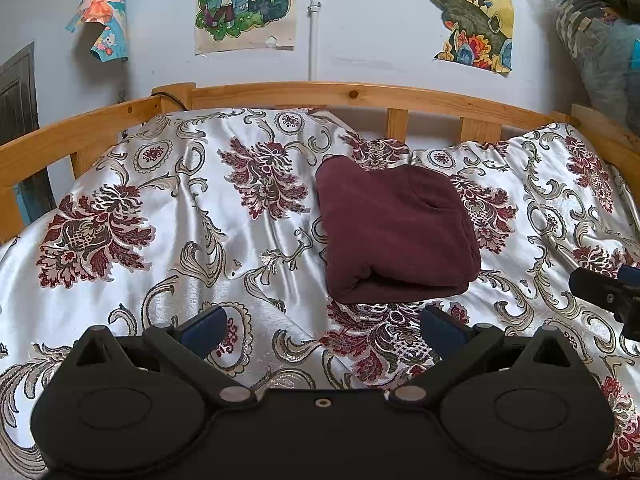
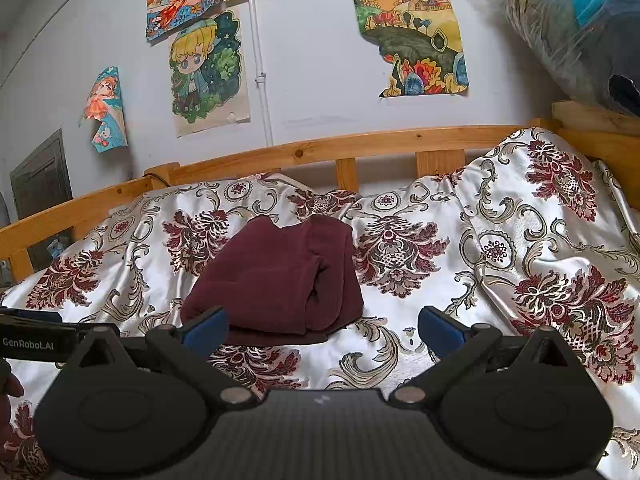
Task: Fold small clothes
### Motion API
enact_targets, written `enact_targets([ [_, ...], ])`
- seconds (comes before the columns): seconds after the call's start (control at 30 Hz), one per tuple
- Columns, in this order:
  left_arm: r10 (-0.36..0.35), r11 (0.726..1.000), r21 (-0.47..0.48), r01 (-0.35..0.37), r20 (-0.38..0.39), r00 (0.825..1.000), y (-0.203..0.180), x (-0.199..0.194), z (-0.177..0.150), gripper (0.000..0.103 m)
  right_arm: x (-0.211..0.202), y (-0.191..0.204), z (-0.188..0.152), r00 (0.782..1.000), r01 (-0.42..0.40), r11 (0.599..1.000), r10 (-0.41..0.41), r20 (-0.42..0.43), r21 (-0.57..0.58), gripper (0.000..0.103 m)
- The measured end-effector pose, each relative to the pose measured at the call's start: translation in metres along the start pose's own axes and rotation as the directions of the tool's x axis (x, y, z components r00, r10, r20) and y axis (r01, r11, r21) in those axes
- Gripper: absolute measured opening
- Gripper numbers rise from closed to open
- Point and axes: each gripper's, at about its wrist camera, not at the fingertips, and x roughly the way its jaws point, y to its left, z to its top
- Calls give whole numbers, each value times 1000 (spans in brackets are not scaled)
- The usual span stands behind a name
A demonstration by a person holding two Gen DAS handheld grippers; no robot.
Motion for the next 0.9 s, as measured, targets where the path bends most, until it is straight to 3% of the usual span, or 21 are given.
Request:
enact_targets([
  [0.53,-1,1000,3,1,-9,1000,0,0,0,102,1,0,0,1000,0,1000,0,-2,2,103],
  [0.9,38,999,10,-38,-47,998,2,5,1,102,2,5,-4,1000,2,1000,-2,-11,4,103],
])
